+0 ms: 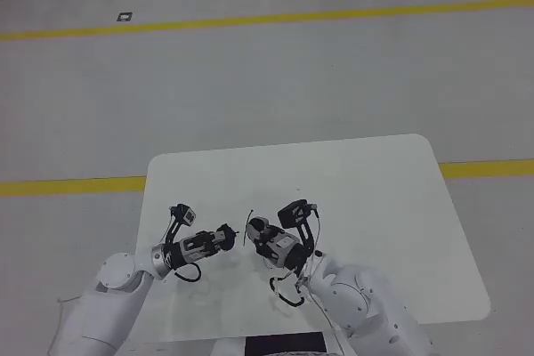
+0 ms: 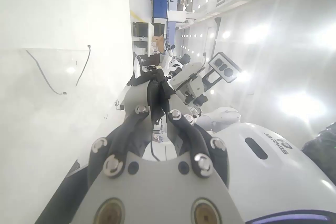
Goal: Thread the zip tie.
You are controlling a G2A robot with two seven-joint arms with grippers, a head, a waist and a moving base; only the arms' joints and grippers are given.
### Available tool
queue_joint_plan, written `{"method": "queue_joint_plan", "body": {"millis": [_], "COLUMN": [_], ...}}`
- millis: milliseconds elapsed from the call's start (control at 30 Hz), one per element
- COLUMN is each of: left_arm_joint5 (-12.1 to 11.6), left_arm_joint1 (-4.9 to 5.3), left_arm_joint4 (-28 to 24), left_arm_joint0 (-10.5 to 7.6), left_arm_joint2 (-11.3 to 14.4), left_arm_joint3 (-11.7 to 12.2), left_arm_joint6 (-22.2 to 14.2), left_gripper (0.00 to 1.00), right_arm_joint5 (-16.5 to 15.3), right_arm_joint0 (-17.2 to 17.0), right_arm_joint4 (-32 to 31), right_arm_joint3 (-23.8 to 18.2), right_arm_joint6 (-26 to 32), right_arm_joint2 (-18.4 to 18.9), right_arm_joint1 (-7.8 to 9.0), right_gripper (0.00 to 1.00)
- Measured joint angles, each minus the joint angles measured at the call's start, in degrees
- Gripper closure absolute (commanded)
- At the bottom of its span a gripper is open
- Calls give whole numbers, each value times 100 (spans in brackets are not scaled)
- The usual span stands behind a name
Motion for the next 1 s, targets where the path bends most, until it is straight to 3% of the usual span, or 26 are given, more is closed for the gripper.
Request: {"method": "queue_joint_plan", "body": {"millis": [267, 567, 1000], "left_arm_joint5": [-47, -55, -54], "left_arm_joint1": [-1, 2, 2], "left_arm_joint4": [-281, -295, -295], "left_arm_joint0": [38, 39, 39], "left_arm_joint2": [98, 99, 99], "left_arm_joint3": [148, 160, 160], "left_arm_joint6": [-73, -84, -84], "left_gripper": [100, 100, 100], "right_arm_joint5": [123, 127, 445], "right_arm_joint0": [11, 28, 145], "right_arm_joint4": [-201, -232, -336], "right_arm_joint3": [135, 168, 423], "right_arm_joint6": [-657, -702, -1088], "right_arm_joint2": [-179, -206, -442], "right_arm_joint1": [-17, -17, -55], "right_gripper": [100, 100, 100]}}
